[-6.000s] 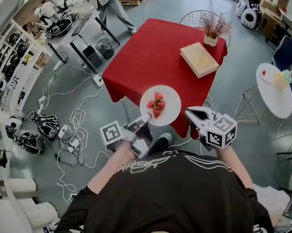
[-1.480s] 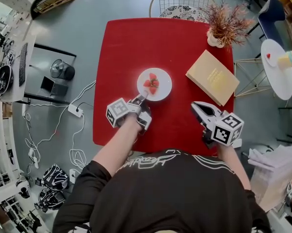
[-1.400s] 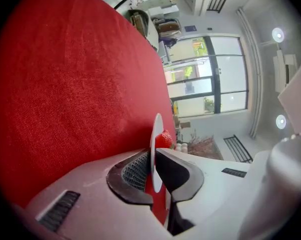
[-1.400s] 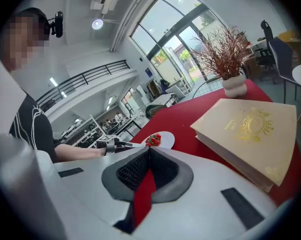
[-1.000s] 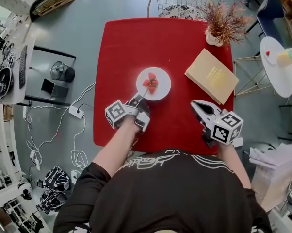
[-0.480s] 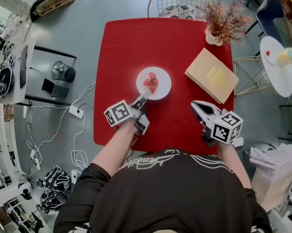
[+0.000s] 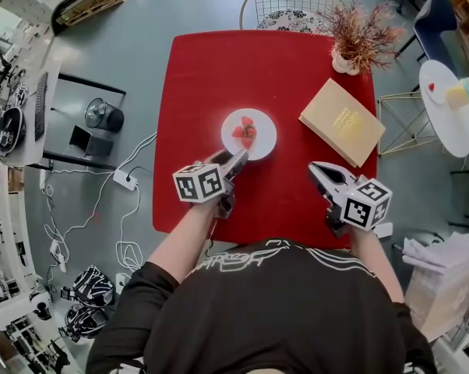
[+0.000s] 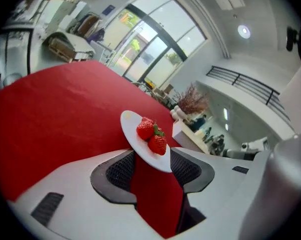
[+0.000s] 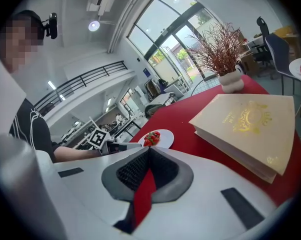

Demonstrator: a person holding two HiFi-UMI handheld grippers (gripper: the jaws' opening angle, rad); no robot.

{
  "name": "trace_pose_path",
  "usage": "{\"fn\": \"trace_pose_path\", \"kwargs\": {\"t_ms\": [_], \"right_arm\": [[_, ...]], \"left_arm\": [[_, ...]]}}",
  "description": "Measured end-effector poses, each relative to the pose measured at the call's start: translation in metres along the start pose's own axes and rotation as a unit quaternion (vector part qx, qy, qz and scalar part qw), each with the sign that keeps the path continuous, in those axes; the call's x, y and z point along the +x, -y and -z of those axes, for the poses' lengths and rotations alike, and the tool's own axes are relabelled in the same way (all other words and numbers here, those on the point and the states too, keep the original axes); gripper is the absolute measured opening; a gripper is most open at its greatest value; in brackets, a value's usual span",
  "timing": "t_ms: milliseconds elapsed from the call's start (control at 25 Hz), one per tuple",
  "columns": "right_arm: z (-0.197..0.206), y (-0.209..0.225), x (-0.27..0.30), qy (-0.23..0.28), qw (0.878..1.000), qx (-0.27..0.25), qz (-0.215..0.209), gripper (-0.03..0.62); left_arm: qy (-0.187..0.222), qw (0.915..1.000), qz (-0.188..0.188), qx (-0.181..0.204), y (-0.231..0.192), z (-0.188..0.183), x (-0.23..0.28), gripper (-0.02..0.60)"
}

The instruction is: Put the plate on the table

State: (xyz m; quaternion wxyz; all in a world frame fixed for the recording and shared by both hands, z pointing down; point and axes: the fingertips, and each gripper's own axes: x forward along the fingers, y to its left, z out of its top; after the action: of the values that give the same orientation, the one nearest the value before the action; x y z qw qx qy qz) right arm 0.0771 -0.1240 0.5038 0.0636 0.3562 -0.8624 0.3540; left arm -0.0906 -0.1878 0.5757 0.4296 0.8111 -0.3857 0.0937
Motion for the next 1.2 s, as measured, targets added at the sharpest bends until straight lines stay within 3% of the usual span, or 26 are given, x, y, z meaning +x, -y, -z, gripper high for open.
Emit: {"fn": "trace_pose_path", "kwargs": {"t_ms": [200, 400, 680, 800, 1080, 1200], "right_arm": [[0.002, -0.003, 0.0, -0.006, 1.0, -0.007, -0.002, 0.008], [0.005, -0.005, 0.0, -0.009, 1.0, -0.007, -0.004, 0.008], [0.01, -0.009, 0.0, -0.012, 1.0, -0.005, -0.006, 0.008], [0.012, -0.012, 0.001, -0.012, 1.0, -0.004, -0.008, 0.008], [0.017, -0.019, 0.005, -0.012, 1.0, -0.005, -0.009, 0.008], [0.018, -0.025, 0.007, -0.012, 1.0, -0.012, -0.013, 0.008]], "left_arm": [[-0.055, 0.9922, -0.021, 0.11, 0.002, 0.012, 0.001, 0.221], [-0.096, 0.9801, -0.032, 0.171, -0.001, 0.023, -0.002, 0.232], [-0.131, 0.9651, -0.037, 0.224, -0.005, 0.035, -0.01, 0.252], [-0.137, 0.9633, -0.042, 0.227, -0.008, 0.038, -0.014, 0.252], [-0.121, 0.9563, -0.053, 0.261, -0.002, 0.031, -0.025, 0.25], [-0.095, 0.9573, -0.033, 0.271, 0.018, 0.022, -0.034, 0.214]]}}
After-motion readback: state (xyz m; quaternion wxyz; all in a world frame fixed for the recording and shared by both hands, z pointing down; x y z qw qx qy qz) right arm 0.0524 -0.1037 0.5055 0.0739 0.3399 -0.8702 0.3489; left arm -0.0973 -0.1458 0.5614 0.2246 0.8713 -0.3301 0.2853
